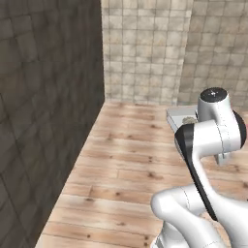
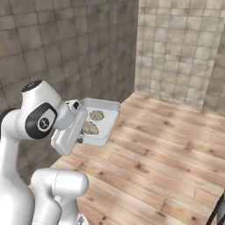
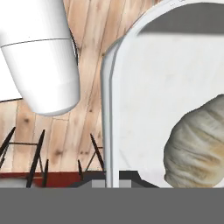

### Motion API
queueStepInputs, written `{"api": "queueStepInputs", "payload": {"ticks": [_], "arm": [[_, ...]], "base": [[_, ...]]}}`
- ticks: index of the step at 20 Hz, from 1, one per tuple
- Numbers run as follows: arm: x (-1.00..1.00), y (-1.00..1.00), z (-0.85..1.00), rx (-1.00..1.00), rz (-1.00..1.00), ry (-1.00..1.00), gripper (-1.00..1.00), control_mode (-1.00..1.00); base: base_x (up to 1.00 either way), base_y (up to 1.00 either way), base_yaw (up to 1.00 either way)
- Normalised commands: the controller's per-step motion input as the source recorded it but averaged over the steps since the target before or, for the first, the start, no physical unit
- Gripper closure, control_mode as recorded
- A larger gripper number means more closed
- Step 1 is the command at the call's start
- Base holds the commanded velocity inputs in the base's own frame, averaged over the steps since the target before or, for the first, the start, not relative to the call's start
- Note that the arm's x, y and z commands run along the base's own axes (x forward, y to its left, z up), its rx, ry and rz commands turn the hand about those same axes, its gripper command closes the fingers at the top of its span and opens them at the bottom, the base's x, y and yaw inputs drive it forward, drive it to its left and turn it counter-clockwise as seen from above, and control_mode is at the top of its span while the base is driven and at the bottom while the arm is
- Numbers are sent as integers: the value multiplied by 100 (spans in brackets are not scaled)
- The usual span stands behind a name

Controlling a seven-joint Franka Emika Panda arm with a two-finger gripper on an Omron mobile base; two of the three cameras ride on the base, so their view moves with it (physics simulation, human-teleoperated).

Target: Place two dumplings into each of the tupperware containers and then place the containers in the fridge.

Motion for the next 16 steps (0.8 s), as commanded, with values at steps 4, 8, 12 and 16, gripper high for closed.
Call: {"api": "queueStepInputs", "payload": {"ticks": [4, 8, 12, 16], "arm": [[0, 0, 0, 0, 0, 0, 100, 100], [0, 0, 0, 0, 0, 0, 100, 100], [0, 0, 0, 0, 0, 0, 100, 100], [0, 0, 0, 0, 0, 0, 100, 100]], "base": [[-14, 0, 100], [-14, 0, 100], [-15, 0, 100], [-15, 0, 100]]}}
